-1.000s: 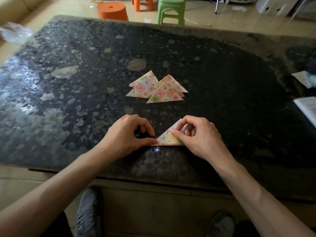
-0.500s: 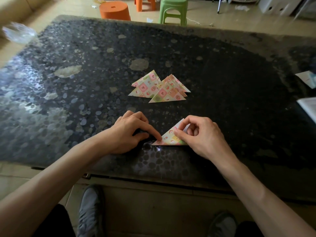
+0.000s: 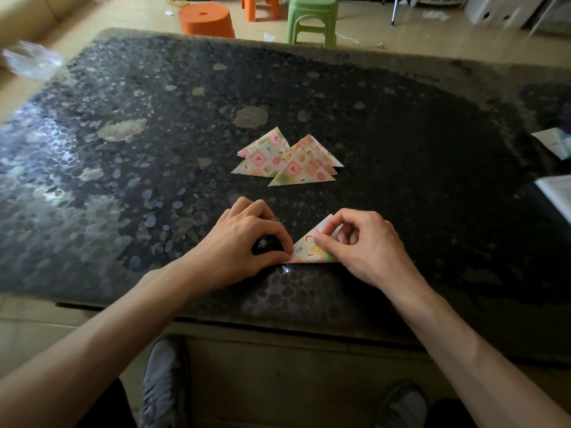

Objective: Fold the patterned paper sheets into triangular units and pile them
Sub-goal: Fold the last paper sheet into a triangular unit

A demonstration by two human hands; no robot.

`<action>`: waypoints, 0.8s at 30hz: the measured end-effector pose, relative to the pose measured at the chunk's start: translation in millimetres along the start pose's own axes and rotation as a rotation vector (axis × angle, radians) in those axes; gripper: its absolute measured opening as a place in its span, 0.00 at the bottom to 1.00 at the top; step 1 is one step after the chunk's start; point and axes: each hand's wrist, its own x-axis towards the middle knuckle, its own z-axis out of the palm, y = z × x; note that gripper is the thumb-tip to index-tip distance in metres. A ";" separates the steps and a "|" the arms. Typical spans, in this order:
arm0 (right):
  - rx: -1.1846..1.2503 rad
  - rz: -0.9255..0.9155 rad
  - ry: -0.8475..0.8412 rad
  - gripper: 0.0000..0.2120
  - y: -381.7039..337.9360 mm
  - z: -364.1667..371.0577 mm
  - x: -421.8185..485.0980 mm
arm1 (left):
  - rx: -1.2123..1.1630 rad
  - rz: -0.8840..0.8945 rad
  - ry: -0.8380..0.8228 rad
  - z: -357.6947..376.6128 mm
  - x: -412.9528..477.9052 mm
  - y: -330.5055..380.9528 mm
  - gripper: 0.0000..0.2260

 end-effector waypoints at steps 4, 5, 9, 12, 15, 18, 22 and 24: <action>0.012 0.006 0.010 0.09 0.6 1.0 -0.9 | 0.017 -0.003 -0.018 2.5 -0.3 0.6 0.12; 0.013 0.005 0.009 0.09 0.4 0.9 -0.8 | 0.028 -0.008 -0.020 3.1 -0.2 0.5 0.14; 0.013 0.005 -0.007 0.09 0.0 -0.6 -0.4 | 0.081 -0.048 -0.034 -0.1 1.5 0.5 0.16; 0.007 0.001 0.001 0.09 -0.5 -0.1 -1.6 | 0.095 -0.077 -0.066 -3.4 3.2 2.6 0.16; -0.021 -0.013 0.055 0.09 -1.4 4.0 -4.4 | 0.099 -0.078 -0.071 -5.5 3.7 3.9 0.17; -0.097 -0.074 0.130 0.08 -2.1 10.6 -9.4 | 0.108 -0.078 -0.078 -5.5 2.7 4.3 0.17; -0.182 -0.151 0.169 0.08 -1.4 18.5 -14.1 | 0.105 -0.087 -0.073 -6.7 3.5 5.3 0.16; -0.191 -0.159 0.169 0.09 -0.5 21.5 -15.5 | 0.109 -0.087 -0.070 -7.0 3.8 5.3 0.16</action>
